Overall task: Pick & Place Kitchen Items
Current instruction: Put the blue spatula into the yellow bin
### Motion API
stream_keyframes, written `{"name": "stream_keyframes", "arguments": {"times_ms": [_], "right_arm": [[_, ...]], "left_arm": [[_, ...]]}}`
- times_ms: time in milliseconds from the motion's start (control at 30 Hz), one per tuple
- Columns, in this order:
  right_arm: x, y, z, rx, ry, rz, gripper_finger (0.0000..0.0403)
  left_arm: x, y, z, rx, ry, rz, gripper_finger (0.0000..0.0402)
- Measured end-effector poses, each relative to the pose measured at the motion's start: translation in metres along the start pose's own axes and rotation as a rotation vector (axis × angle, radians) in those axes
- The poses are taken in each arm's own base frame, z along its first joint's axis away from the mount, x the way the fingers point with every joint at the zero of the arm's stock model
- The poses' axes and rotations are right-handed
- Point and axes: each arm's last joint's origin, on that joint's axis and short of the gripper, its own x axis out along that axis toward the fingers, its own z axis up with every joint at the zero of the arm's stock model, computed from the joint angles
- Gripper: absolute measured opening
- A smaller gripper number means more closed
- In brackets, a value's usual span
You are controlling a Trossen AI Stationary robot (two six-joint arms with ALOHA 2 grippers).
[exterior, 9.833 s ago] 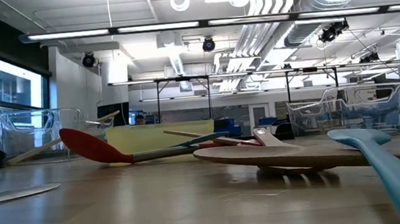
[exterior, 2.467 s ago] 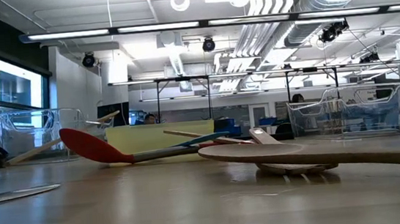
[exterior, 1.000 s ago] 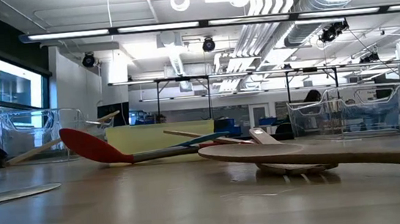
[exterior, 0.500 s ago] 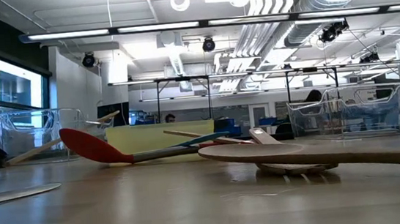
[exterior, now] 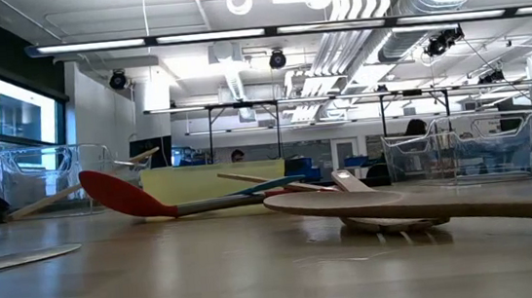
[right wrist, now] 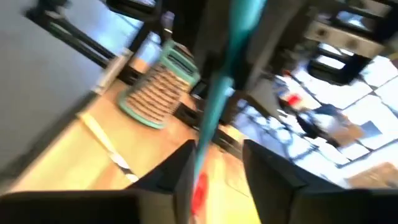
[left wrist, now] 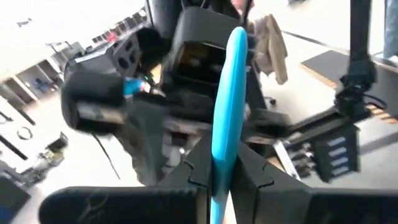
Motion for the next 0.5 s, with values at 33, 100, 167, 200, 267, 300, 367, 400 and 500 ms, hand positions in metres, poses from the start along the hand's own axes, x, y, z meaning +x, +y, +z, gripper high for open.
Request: {"name": "stream_keyframes", "arguments": {"times_ms": [33, 100, 167, 200, 267, 300, 367, 400, 500], "right_arm": [[-0.003, 0.000, -0.001, -0.012, 0.021, -0.052, 0.0152], [-0.009, 0.001, -0.003, -0.036, 0.076, -0.184, 0.0180], [-0.015, 0.000, -0.008, -0.077, 0.142, -0.345, 0.0204], [-0.018, 0.000, -0.011, -0.087, 0.164, -0.414, 0.0213], [-0.022, 0.000, -0.017, -0.099, 0.182, -0.492, 0.0227], [-0.024, 0.001, -0.019, -0.101, 0.179, -0.496, 0.0231], [-0.028, 0.004, -0.023, -0.085, 0.165, -0.456, 0.0234], [-0.028, 0.006, -0.025, -0.069, 0.161, -0.421, 0.0235], [-0.029, 0.009, -0.032, -0.032, 0.171, -0.316, 0.0234]], "left_arm": [[-0.001, 0.001, 0.001, 0.003, 0.004, 0.002, 0.0022], [-0.007, 0.005, 0.002, 0.011, 0.026, 0.032, 0.0022], [-0.012, 0.011, 0.005, 0.018, 0.052, 0.074, 0.0022], [-0.015, 0.017, 0.006, 0.020, 0.066, 0.105, 0.0022], [-0.017, 0.027, 0.004, 0.037, 0.114, 0.180, 0.0022], [-0.018, 0.033, 0.003, 0.047, 0.139, 0.218, 0.0022], [-0.020, 0.047, -0.001, 0.065, 0.198, 0.283, 0.0022], [-0.021, 0.056, -0.003, 0.061, 0.223, 0.306, 0.0022], [-0.026, 0.090, -0.009, 0.024, 0.295, 0.371, 0.0022]]}}
